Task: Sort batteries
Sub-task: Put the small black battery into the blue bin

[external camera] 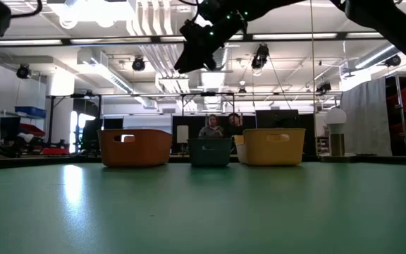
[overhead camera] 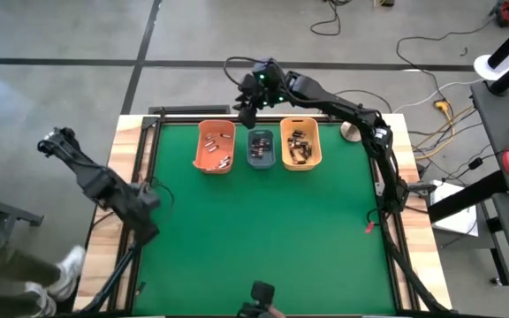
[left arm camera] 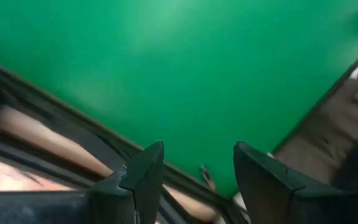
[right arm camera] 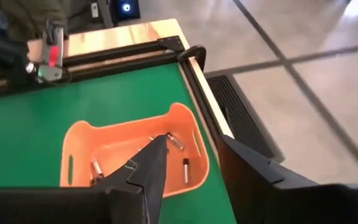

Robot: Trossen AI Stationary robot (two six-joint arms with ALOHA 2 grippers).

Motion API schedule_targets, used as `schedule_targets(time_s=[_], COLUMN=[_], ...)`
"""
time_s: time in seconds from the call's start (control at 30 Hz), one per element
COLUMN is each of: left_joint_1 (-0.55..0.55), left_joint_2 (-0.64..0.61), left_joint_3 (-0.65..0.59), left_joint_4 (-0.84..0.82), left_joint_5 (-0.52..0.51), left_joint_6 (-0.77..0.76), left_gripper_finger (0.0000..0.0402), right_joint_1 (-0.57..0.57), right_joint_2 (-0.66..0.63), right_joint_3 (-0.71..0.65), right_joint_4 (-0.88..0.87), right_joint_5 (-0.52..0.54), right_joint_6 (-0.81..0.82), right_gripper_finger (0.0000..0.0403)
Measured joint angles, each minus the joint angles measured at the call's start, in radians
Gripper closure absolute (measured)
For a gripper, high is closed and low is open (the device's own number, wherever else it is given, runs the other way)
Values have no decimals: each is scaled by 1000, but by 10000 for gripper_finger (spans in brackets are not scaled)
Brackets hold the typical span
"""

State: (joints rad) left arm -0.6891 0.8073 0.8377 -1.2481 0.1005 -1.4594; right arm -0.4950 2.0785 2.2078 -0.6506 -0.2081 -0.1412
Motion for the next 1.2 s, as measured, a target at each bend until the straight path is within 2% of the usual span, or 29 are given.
schedule_targets(time_s=[0.1,0.17,0.37,0.47,0.67,0.8,0.97,1.1,1.2], left_joint_1=[-2,-2,-4,-22,-99,-156,-218,-247,-251], left_joint_2=[59,105,285,392,599,696,769,837,890], left_joint_3=[-48,-65,-45,3,116,168,161,157,157], left_joint_4=[124,176,191,185,188,233,292,308,306], left_joint_5=[116,152,165,179,200,207,268,358,384], left_joint_6=[-59,-84,-79,-25,103,180,174,191,212], left_gripper_finger=[229,229,229,229,229,229,229,229,229], right_joint_1=[0,7,48,75,156,244,384,514,616], right_joint_2=[1,1,-21,-58,-137,-181,-209,-216,-214], right_joint_3=[1,3,3,3,2,1,-1,-1,-17], right_joint_4=[-24,-41,-65,-75,-221,-323,-346,-336,-340], right_joint_5=[0,1,1,0,0,0,11,88,173], right_joint_6=[26,23,-23,-29,4,12,81,136,157], right_gripper_finger=[254,247,230,225,223,222,229,231,227])
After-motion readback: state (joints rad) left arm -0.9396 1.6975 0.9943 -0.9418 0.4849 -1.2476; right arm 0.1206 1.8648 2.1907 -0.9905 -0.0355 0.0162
